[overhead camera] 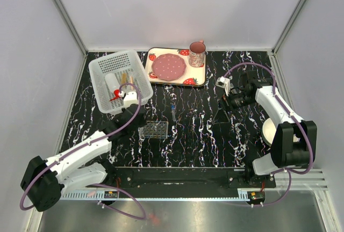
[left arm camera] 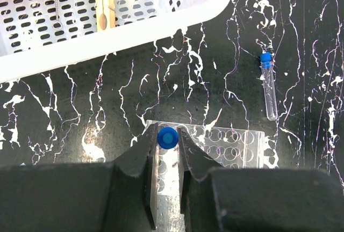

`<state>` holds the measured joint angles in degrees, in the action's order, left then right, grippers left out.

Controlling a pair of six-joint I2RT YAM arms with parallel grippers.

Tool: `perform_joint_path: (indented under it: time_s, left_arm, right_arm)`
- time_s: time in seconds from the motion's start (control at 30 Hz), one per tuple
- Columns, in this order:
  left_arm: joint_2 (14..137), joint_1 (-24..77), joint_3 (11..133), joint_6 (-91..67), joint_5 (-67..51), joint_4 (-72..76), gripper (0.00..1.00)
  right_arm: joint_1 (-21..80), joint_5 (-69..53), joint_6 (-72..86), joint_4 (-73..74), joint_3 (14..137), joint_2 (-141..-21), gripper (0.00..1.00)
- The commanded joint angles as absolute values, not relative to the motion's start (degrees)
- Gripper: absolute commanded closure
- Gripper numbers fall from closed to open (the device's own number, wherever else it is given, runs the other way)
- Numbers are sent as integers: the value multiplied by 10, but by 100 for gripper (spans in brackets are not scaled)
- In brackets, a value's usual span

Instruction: Organize the chemistry lab equipment

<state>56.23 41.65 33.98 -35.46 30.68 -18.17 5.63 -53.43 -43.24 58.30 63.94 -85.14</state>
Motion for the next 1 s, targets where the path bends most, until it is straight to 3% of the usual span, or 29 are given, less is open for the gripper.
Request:
perform_joint_path:
  time_s: [0.0,0.97]
  left_arm:
    - [553,415,335,-350,329,-169,96]
    - [617,401,347,-327,314,-116,95]
  right_arm:
    - [59,-535,-432,577,640,-852,0]
    - [59,-537,-435,580,640,-853,0]
